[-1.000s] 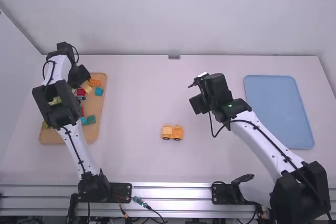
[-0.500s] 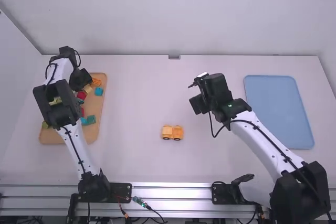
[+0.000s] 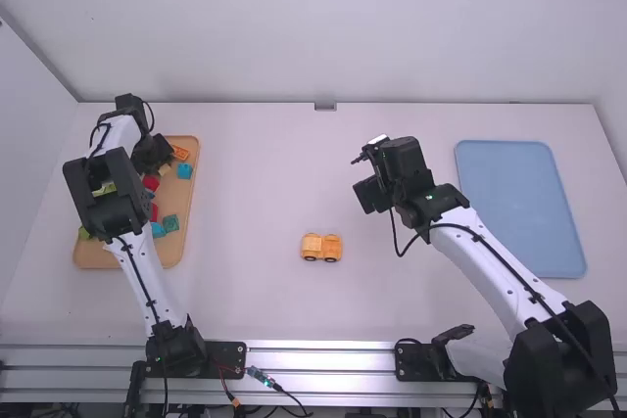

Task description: Assemble lego blocks to make yellow taxi

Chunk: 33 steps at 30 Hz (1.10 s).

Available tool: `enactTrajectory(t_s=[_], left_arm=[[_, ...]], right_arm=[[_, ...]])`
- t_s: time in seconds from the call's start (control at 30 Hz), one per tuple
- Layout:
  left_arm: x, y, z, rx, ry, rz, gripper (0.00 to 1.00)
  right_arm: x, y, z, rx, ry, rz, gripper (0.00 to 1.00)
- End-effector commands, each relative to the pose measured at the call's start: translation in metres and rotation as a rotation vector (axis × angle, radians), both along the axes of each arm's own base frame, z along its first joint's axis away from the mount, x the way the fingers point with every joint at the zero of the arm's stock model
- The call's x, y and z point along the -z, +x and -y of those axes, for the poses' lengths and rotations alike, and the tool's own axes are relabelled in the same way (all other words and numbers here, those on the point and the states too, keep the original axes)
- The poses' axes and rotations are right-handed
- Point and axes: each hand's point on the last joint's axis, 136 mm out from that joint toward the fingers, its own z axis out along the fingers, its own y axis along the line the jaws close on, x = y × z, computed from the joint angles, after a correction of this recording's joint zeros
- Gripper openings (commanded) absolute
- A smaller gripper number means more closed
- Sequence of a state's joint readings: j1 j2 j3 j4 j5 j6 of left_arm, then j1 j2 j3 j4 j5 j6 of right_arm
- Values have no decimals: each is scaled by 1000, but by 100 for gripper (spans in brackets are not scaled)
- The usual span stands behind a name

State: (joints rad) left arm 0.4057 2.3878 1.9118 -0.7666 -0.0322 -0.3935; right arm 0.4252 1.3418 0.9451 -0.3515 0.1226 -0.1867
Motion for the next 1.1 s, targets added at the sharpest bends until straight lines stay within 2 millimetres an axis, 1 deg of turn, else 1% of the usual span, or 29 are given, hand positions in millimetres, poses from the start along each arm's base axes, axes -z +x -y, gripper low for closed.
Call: enactTrajectory(t_s=[0.0,0.03,0.07,0.1,0.2,0.23,0.3,0.37,0.4,0.5,0.53,0.63,0.73,0.77,0.8,0.87,0.93,0.97,1.07], left_arm=[[12,-5,9,7,-28,-22,21],[12,-5,9,7,-26,-20,16],[12,-4,9,8,-26,-19,15],[11,-4,8,8,-25,-16,13],[4,-1,8,39,-20,-12,12],[-4,-1,8,62,-18,-10,7],[-17,-2,9,59,-19,-10,2],[-29,-3,9,56,-18,-6,2],[-40,-2,10,54,-17,2,2],[-61,-1,14,62,-22,31,2],[-71,-1,21,74,-15,38,2],[-87,0,31,95,17,52,2],[-108,-6,48,98,104,66,2],[-110,-6,51,102,111,70,2],[-116,-7,59,112,126,86,2],[-126,-10,88,164,136,149,2],[-131,-14,104,188,137,191,2],[-136,-21,121,218,134,228,2],[-137,-37,150,277,115,254,2]], right_arm=[[-11,6,-2,7,8,23,99],[-11,6,-2,7,7,24,99],[-11,6,-2,7,7,24,99],[-11,7,-1,8,6,25,99],[-12,8,-2,8,9,30,99],[-12,8,-2,6,12,30,99],[-12,7,-2,7,12,29,99],[-11,6,-3,7,11,24,99],[-10,5,-2,7,8,18,99],[-10,6,-1,9,9,18,99],[-10,6,-1,8,6,20,99],[-11,7,-1,4,0,30,99],[-12,8,-2,11,14,29,99],[-12,8,-2,11,13,28,99],[-11,7,-1,12,13,27,99],[-11,7,-1,31,24,24,99],[-11,8,-1,43,32,23,99],[-12,8,-1,55,43,20,99],[-11,8,0,73,57,15,99]])
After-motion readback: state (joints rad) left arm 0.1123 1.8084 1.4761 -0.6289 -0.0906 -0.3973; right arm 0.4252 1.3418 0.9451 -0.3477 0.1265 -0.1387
